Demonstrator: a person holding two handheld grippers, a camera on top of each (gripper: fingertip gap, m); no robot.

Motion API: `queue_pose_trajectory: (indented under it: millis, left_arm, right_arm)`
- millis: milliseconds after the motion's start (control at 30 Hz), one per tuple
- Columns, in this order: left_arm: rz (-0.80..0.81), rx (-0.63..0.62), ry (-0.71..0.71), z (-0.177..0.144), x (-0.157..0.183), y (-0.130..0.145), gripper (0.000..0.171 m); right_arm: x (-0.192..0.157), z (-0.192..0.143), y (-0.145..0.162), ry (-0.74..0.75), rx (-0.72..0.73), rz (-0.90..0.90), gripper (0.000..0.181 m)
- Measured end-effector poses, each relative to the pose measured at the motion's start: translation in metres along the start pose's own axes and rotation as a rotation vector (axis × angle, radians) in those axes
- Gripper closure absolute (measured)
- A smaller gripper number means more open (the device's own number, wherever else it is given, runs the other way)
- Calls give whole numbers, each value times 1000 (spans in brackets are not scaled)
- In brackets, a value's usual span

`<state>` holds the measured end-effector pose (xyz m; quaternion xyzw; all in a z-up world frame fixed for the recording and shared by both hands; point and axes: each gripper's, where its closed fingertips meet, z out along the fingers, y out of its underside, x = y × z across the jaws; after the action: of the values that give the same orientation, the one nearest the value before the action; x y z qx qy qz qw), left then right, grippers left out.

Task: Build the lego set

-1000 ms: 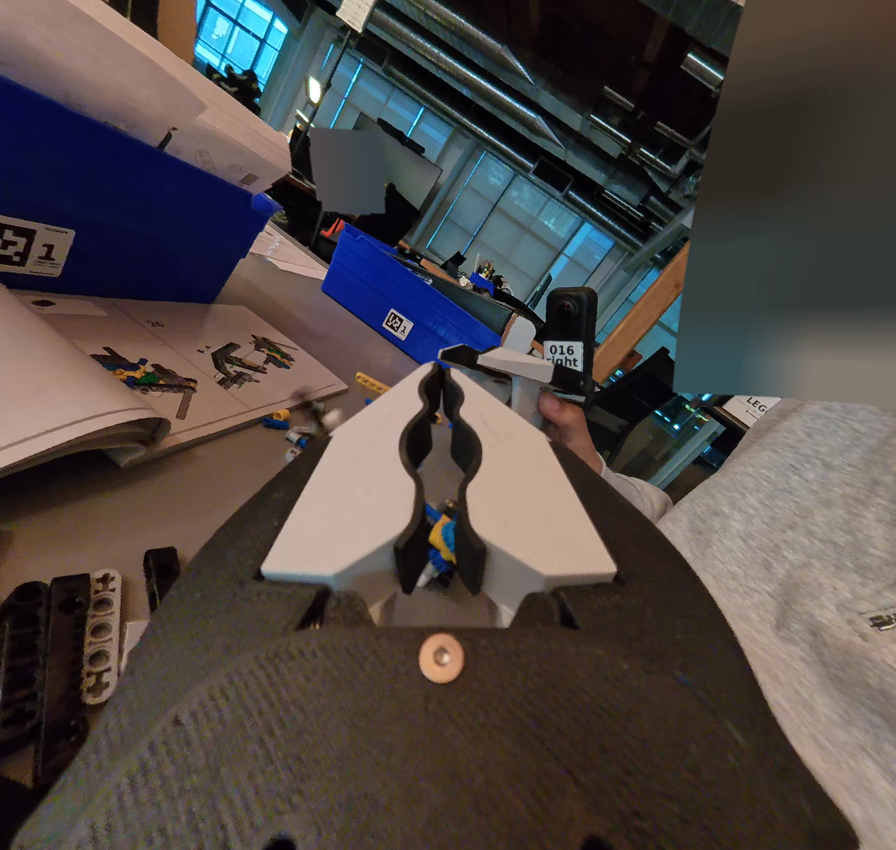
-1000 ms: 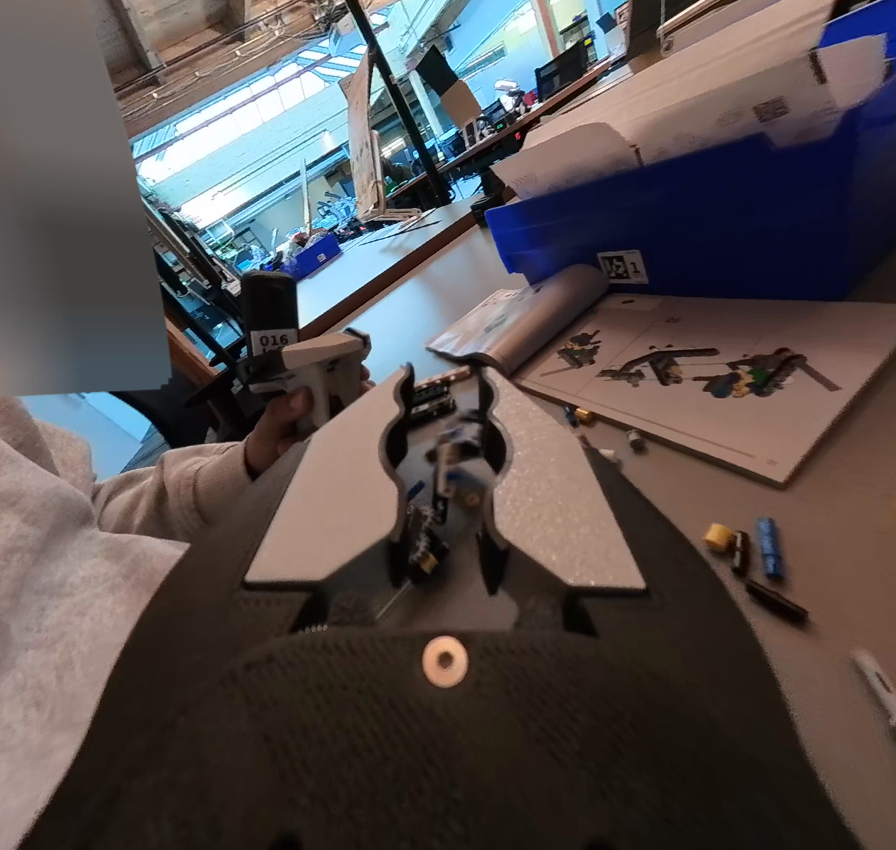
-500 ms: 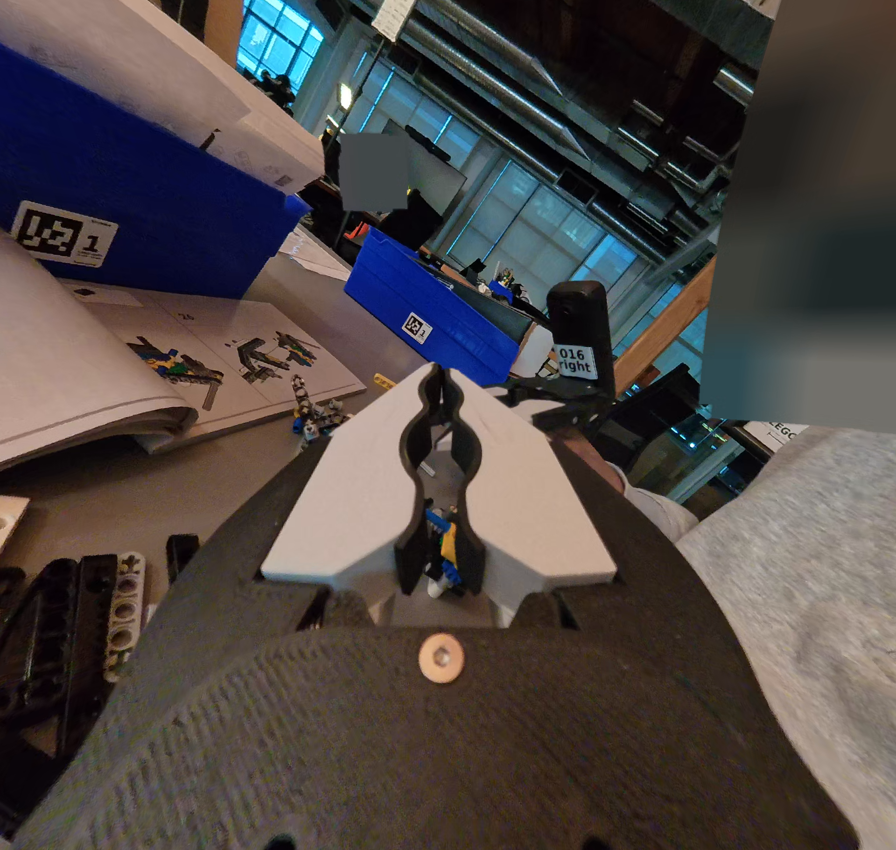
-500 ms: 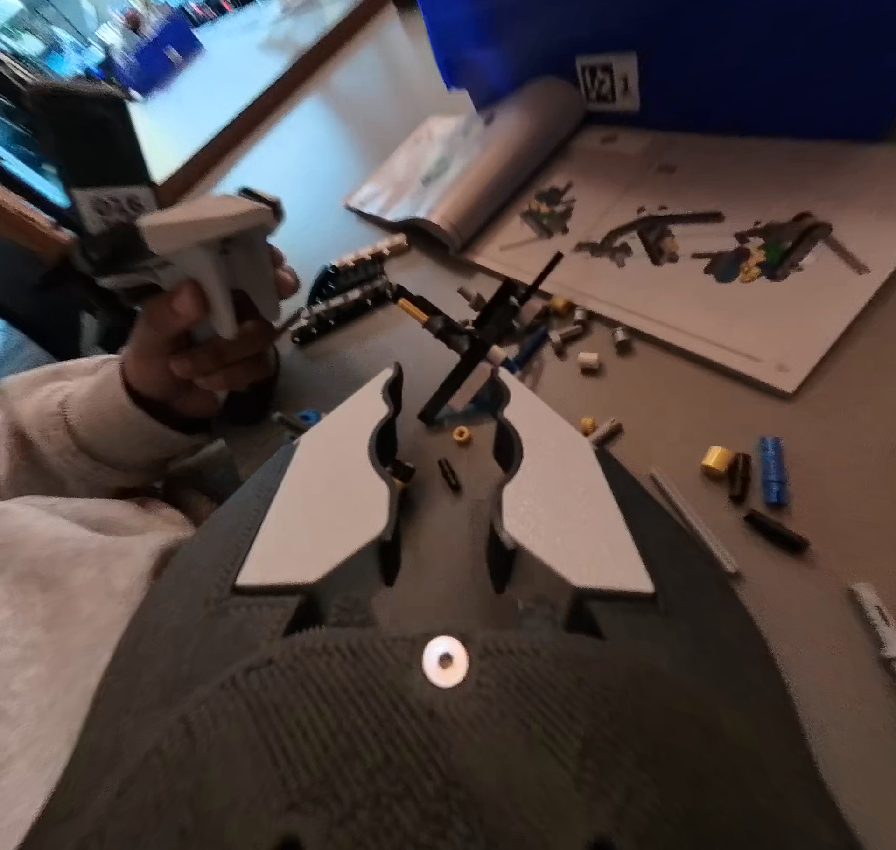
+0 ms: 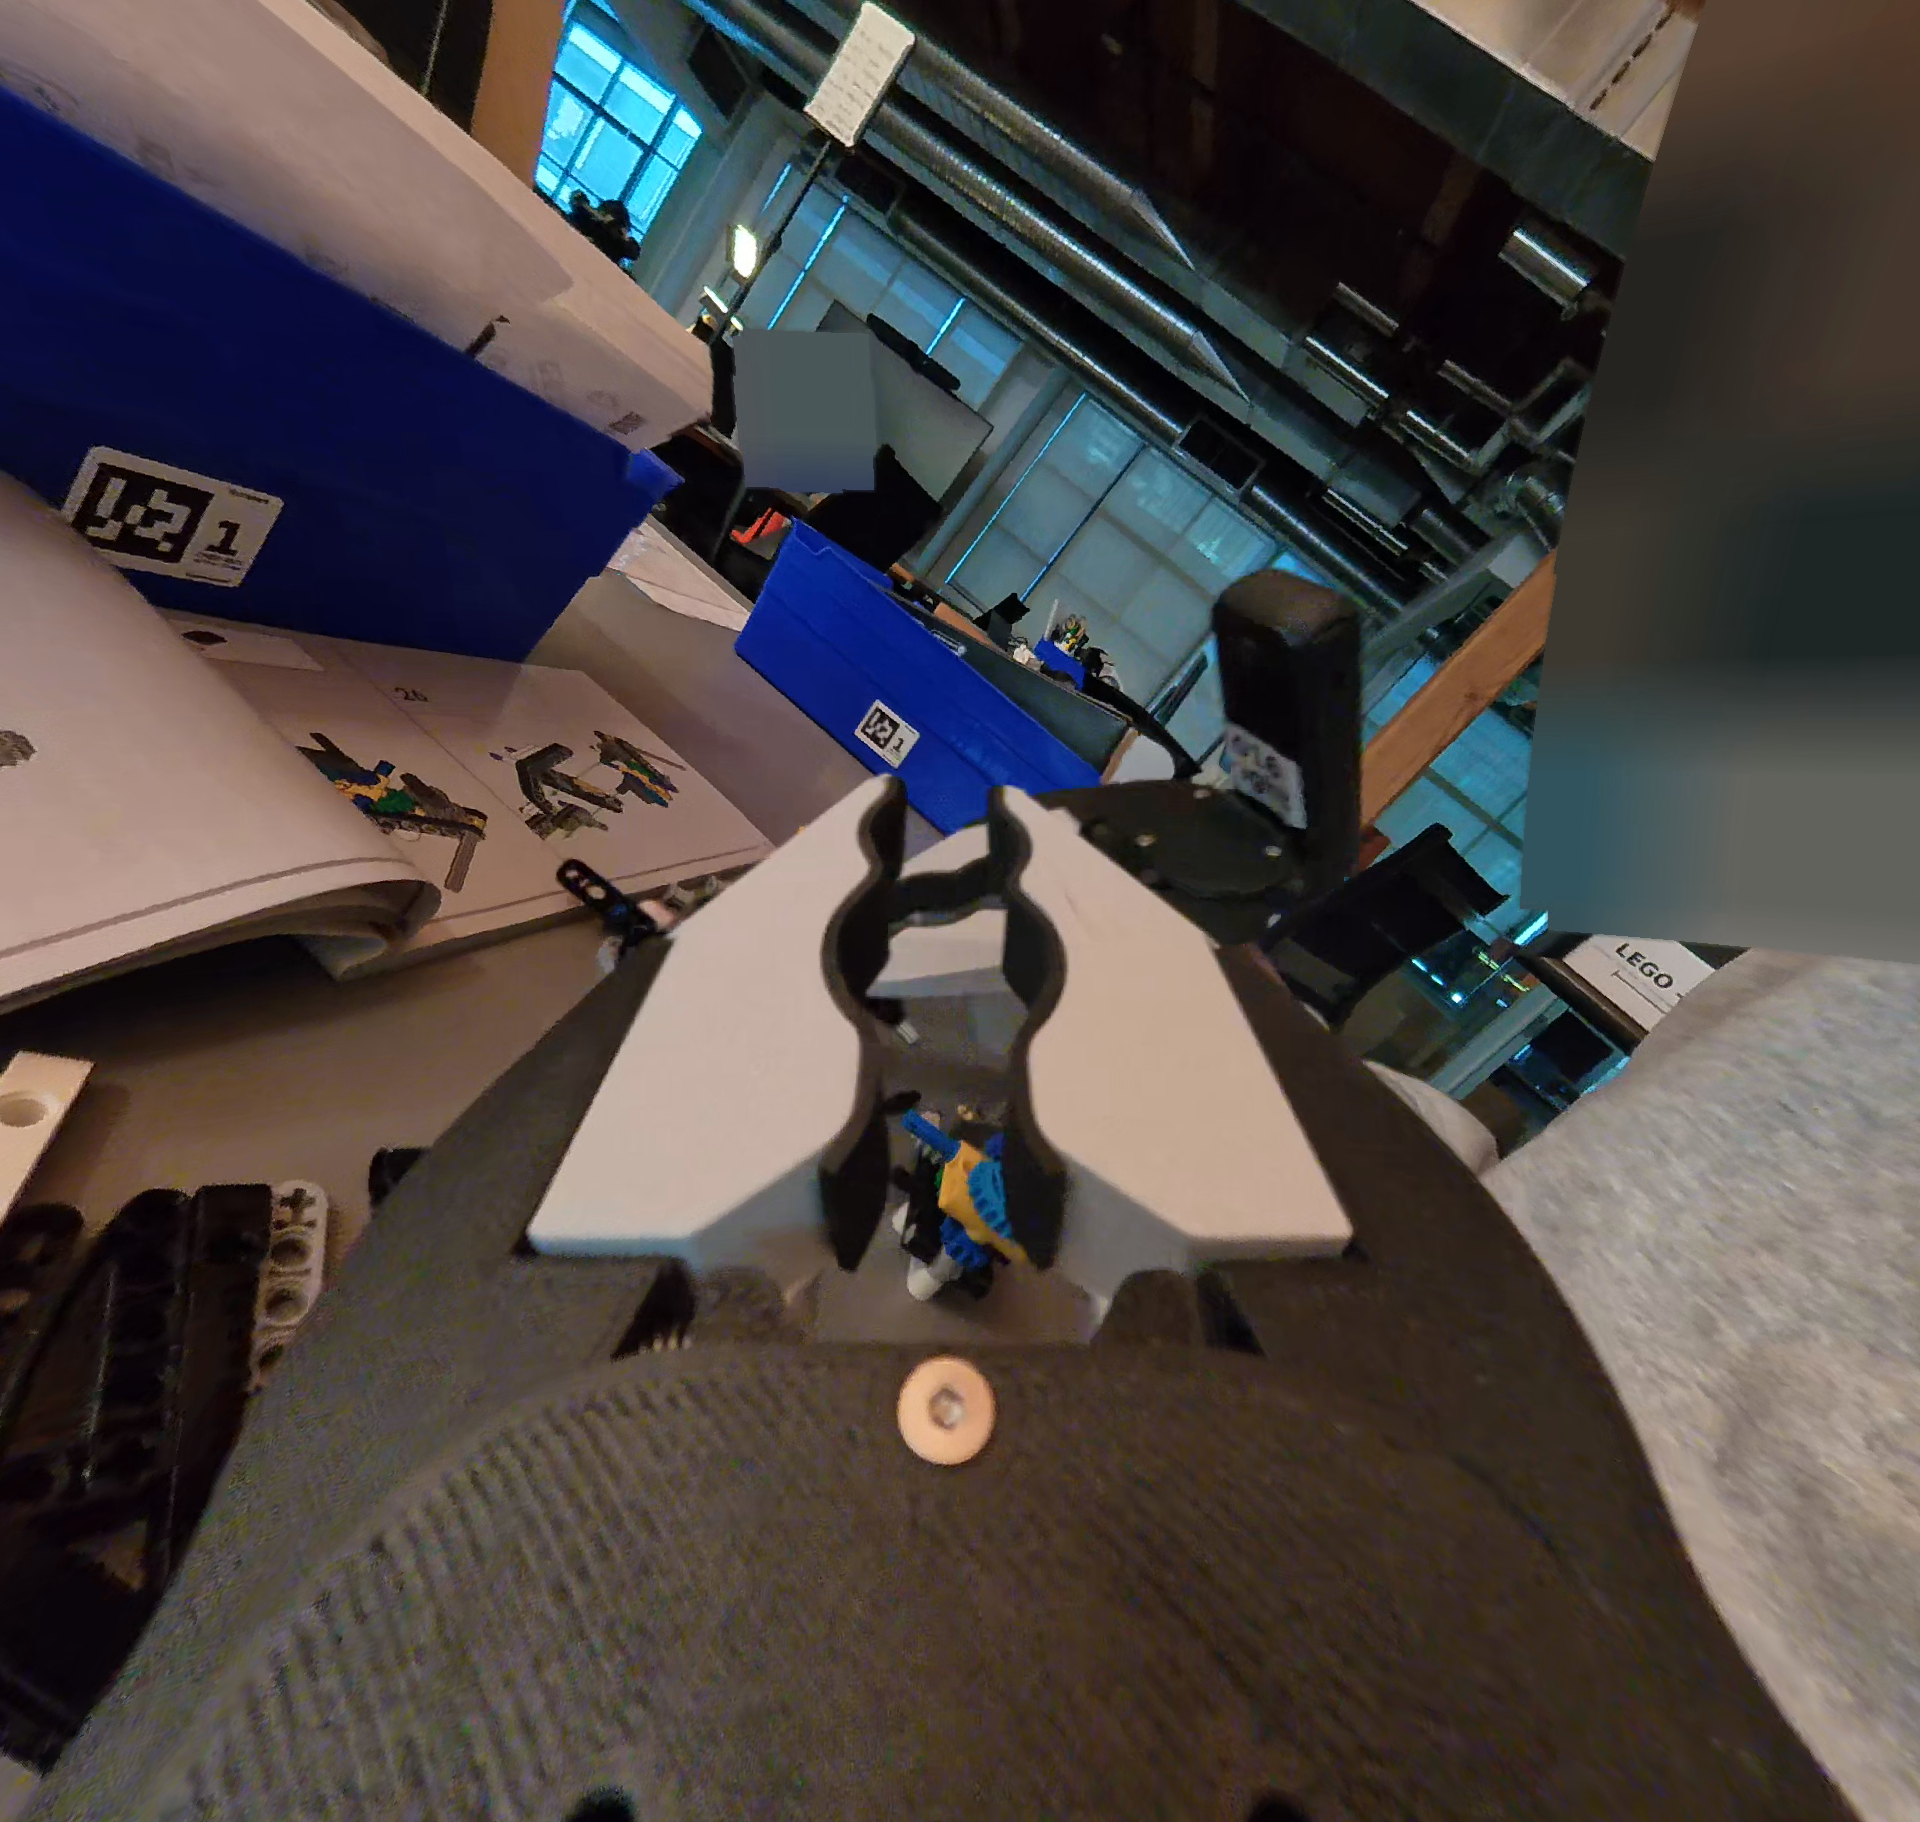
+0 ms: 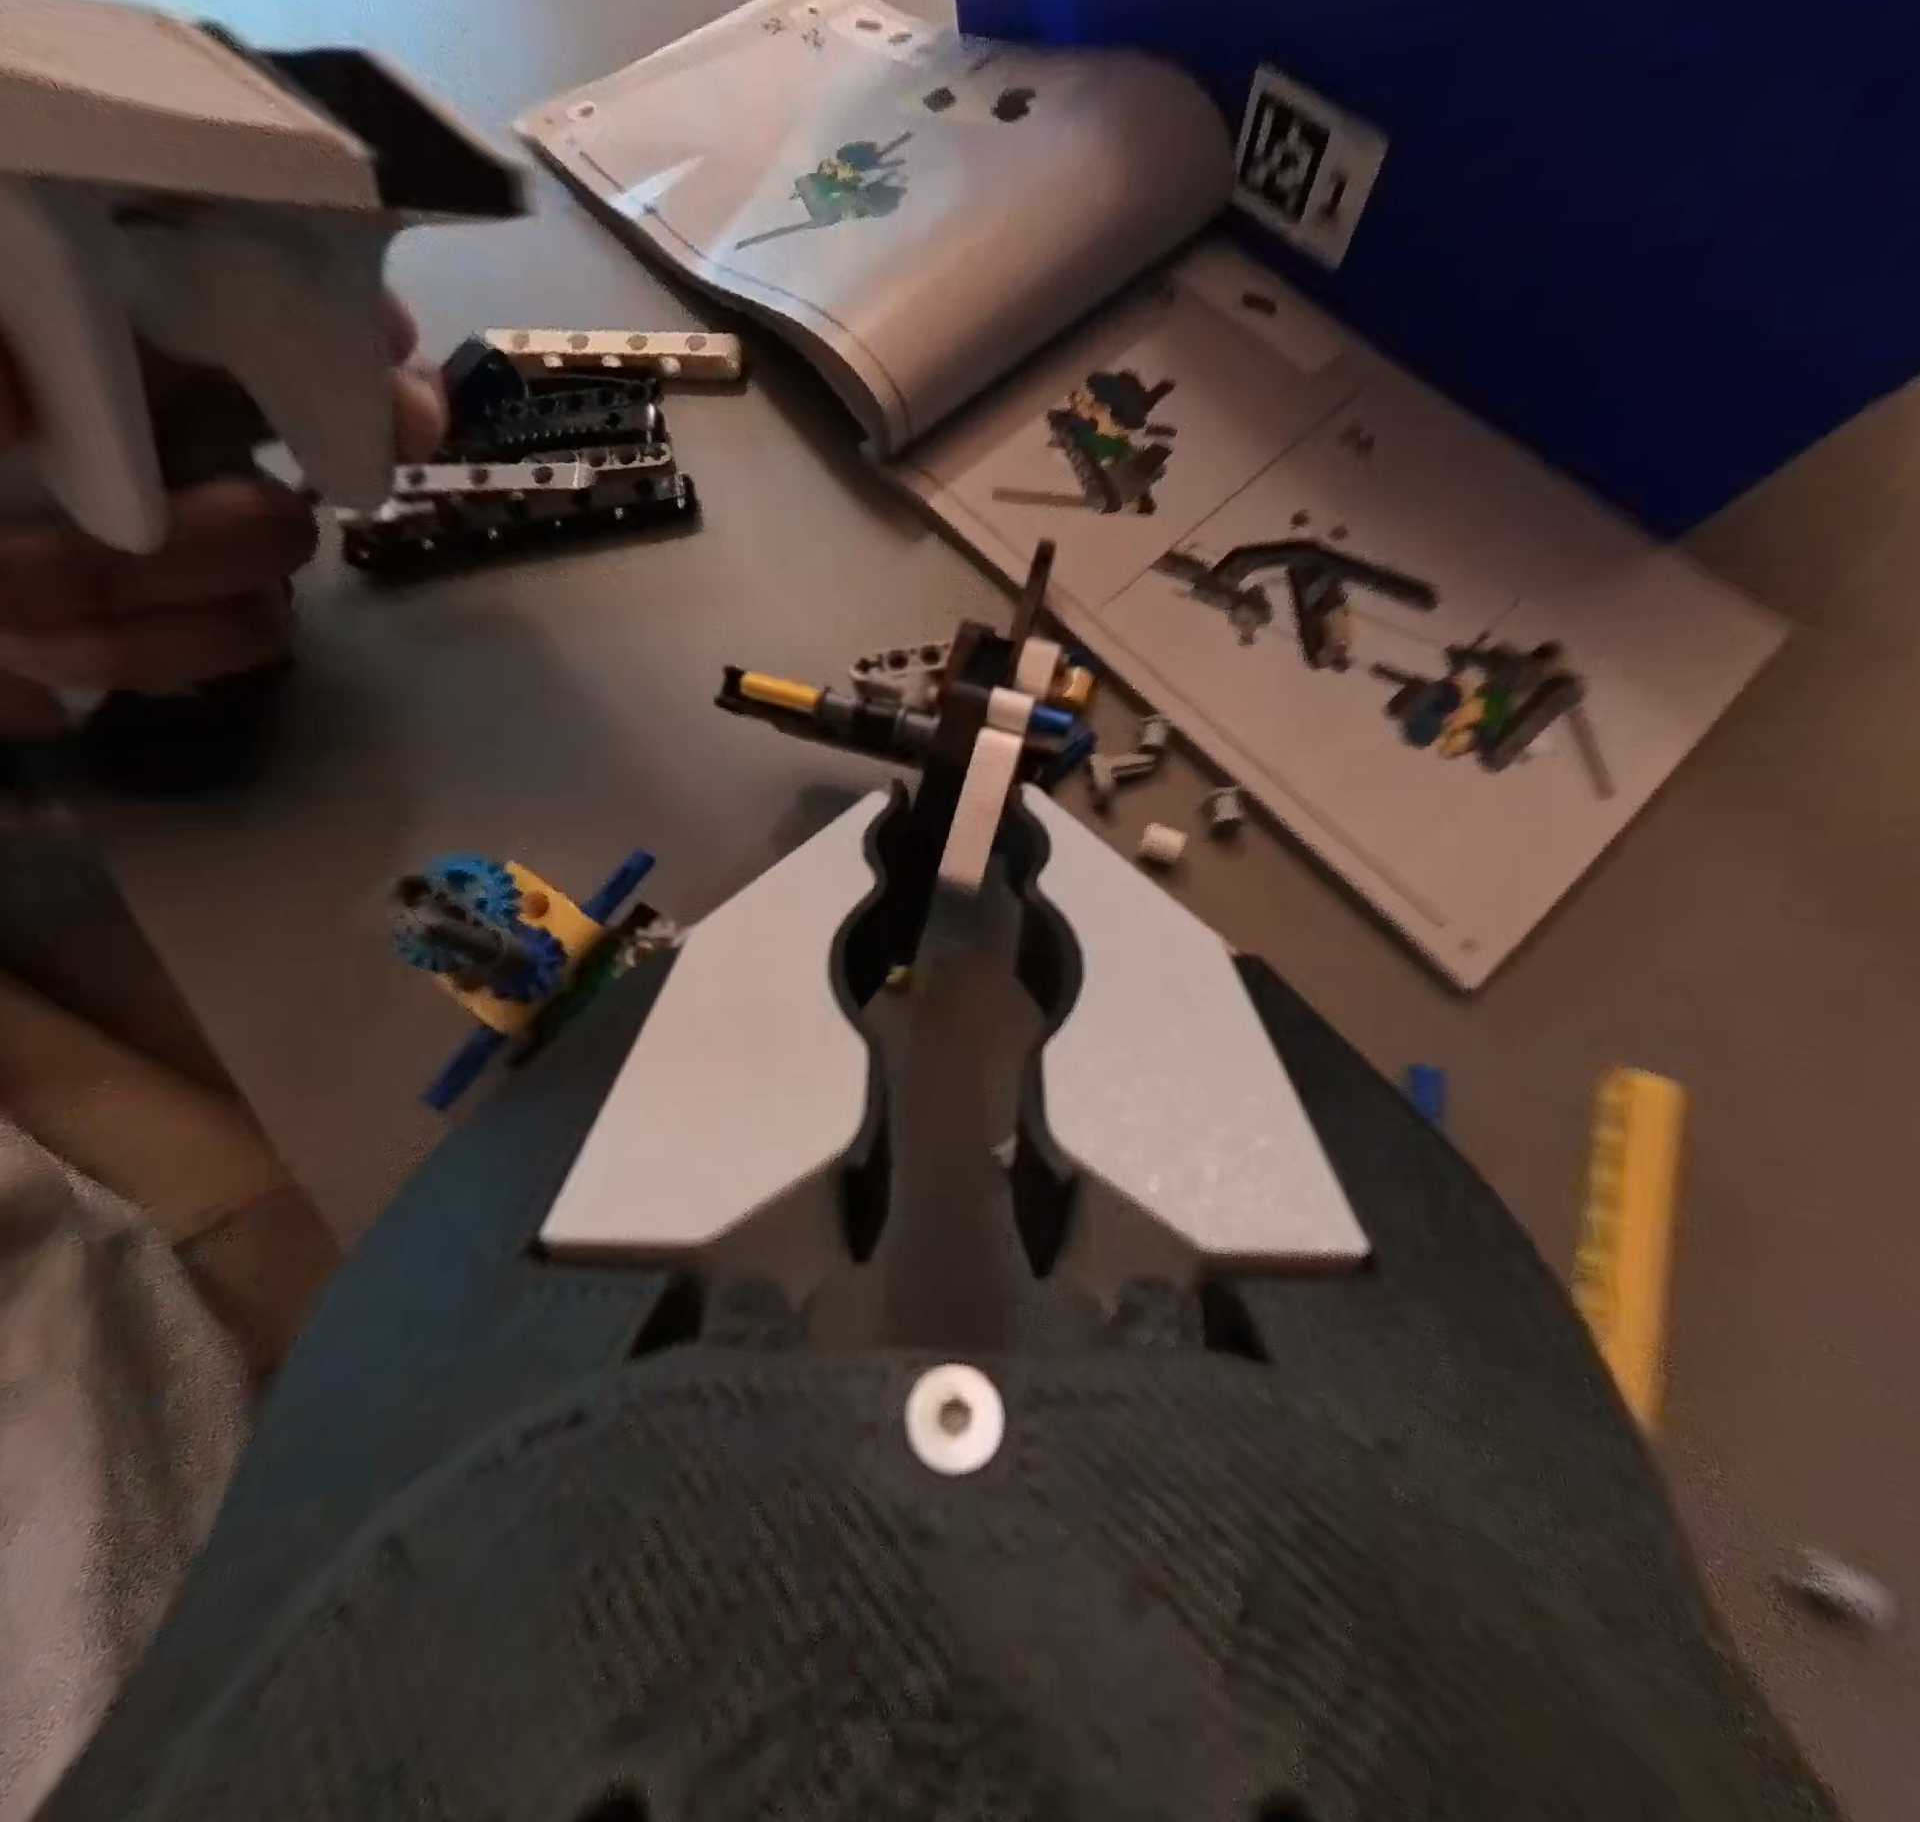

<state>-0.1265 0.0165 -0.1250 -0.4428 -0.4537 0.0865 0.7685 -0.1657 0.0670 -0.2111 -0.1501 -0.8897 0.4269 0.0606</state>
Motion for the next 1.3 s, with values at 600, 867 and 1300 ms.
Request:
queue_pose_trajectory:
  millis: [600, 867, 1300]
  left_arm:
    - [381, -302, 94, 5, 38, 34, 107]
    - [406, -465, 276, -1, 70, 69, 126]
    - [371, -494, 285, -5, 65, 72, 140]
  right_arm:
    - [-52, -93, -45, -636, -22, -591, 165]
    - [-68, -108, -34, -779, -100, -613, 165]
    - [-70, -113, -26, -813, -131, -601, 165]
